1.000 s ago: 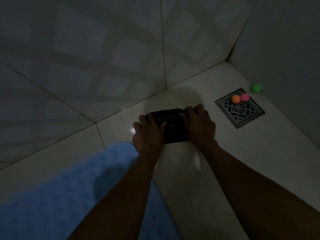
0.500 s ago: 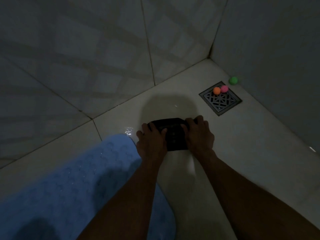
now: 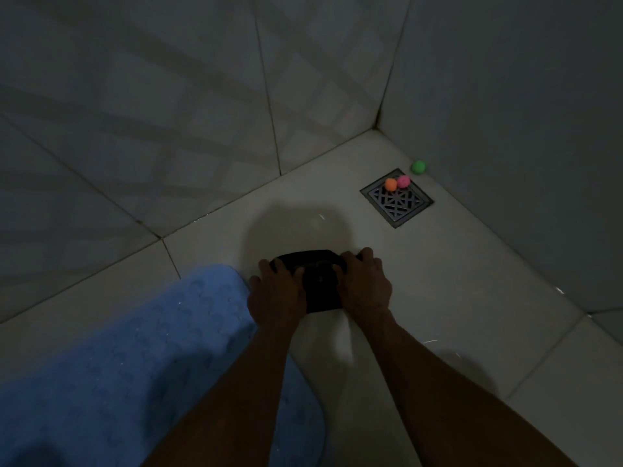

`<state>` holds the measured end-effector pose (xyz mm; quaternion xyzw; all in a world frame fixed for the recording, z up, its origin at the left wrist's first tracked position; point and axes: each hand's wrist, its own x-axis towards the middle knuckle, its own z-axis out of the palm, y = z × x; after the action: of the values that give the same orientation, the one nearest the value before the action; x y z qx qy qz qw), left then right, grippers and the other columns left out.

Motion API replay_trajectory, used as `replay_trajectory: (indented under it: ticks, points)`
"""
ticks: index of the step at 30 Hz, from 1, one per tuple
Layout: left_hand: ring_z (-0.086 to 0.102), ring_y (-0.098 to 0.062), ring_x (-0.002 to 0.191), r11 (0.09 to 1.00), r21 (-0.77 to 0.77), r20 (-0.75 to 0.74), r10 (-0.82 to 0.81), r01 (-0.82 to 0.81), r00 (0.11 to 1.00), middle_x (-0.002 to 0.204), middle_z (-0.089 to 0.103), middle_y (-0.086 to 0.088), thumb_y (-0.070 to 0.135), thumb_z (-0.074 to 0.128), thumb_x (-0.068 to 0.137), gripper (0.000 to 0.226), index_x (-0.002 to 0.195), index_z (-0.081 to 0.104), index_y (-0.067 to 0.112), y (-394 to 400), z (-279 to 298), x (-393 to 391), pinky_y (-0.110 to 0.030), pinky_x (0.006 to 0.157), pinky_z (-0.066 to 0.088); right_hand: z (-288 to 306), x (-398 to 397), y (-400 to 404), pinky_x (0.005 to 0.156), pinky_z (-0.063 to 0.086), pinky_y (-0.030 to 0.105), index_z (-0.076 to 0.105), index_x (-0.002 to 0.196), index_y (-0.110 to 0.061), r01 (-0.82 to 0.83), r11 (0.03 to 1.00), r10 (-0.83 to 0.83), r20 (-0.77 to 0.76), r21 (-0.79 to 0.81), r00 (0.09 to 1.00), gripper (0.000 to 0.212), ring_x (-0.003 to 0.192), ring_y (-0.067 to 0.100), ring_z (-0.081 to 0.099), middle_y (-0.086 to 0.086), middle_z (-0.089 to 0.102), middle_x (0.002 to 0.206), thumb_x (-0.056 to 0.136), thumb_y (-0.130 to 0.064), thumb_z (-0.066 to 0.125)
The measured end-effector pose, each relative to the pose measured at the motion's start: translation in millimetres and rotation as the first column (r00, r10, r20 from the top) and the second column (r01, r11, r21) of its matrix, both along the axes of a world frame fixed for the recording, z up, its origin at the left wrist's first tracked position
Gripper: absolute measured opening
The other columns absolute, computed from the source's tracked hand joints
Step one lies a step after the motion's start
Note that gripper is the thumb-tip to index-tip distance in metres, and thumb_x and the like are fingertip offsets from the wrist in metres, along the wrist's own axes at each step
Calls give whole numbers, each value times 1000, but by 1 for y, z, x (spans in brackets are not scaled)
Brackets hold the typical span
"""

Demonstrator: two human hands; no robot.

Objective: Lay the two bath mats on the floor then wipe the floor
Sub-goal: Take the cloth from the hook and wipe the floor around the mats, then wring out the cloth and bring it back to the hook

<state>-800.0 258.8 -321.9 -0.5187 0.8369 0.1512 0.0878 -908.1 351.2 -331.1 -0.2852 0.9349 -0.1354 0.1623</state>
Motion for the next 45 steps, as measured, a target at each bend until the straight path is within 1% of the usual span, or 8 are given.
replay_trajectory:
  ticks: [9, 20, 28, 34, 37, 39, 41, 45]
  points:
    - [47, -38, 128, 986, 158, 28, -52, 47, 998, 146, 35, -13, 28, 50, 100, 44, 140, 44, 11, -6, 9, 9, -45, 89, 46, 5, 8, 6, 76, 49, 39, 59, 120, -21, 46, 999, -46, 68, -1, 997, 33, 109, 30, 52, 10, 49, 119, 98, -42, 47]
    - [50, -33, 126, 975, 164, 74, -166, 152, 983, 140, 44, -16, 11, 45, 96, 38, 133, 47, 4, -15, 5, 18, -42, 93, 47, 5, 16, 9, 79, 47, 34, 60, 115, -13, 74, 997, -73, 160, 2, 984, 27, 104, 29, 58, 10, 54, 119, 98, -32, 48]
    - [46, -34, 133, 970, 235, -139, -34, 66, 990, 148, 40, -14, 11, 51, 95, 55, 149, 41, 19, -25, 24, 9, -42, 106, 42, 19, 6, -4, 82, 44, 32, 61, 114, -7, 85, 995, -73, 213, -49, 974, 28, 108, 33, 59, 13, 58, 120, 95, -26, 54]
    - [43, -34, 136, 966, 251, -317, 25, 58, 948, 151, 41, -17, 14, 55, 97, 58, 152, 35, 11, -42, 55, 6, -38, 111, 36, 50, 7, -27, 83, 46, 34, 59, 113, -1, 69, 988, -46, 169, -136, 985, 27, 107, 34, 58, 18, 59, 119, 95, -20, 55]
    - [51, -34, 125, 958, 280, -398, 173, -60, 901, 140, 49, -22, 12, 55, 97, 43, 138, 47, 0, -53, 83, 6, -36, 103, 40, 74, 7, -39, 86, 45, 34, 56, 119, 1, 51, 987, -25, 166, -154, 986, 28, 112, 33, 54, 19, 58, 122, 96, -15, 52]
    - [56, -29, 94, 921, 355, -448, 320, -163, 835, 102, 58, -20, 6, 58, 95, 6, 94, 55, 1, -66, 98, 5, -34, 84, 45, 91, 5, -45, 85, 43, 30, 55, 122, 2, 67, 982, -30, 202, -176, 979, 31, 115, 32, 54, 19, 58, 125, 96, -14, 52]
    - [49, -22, 69, 866, 454, -438, 422, -210, 794, 74, 47, -7, 6, 60, 92, 31, 69, 41, 13, -80, 112, 4, -35, 79, 50, 107, 1, -50, 85, 45, 29, 59, 118, 3, 119, 970, -58, 272, -211, 961, 31, 113, 33, 57, 19, 61, 122, 94, -16, 56]
    - [49, -15, 62, 711, 672, -452, 616, -208, 645, 74, 50, -3, 9, 58, 93, 27, 70, 45, 16, -112, 140, 21, -37, 79, 56, 137, 0, -81, 86, 54, 40, 69, 103, 9, 183, 922, -50, 364, -341, 930, 27, 98, 34, 65, 21, 70, 104, 90, -11, 57]
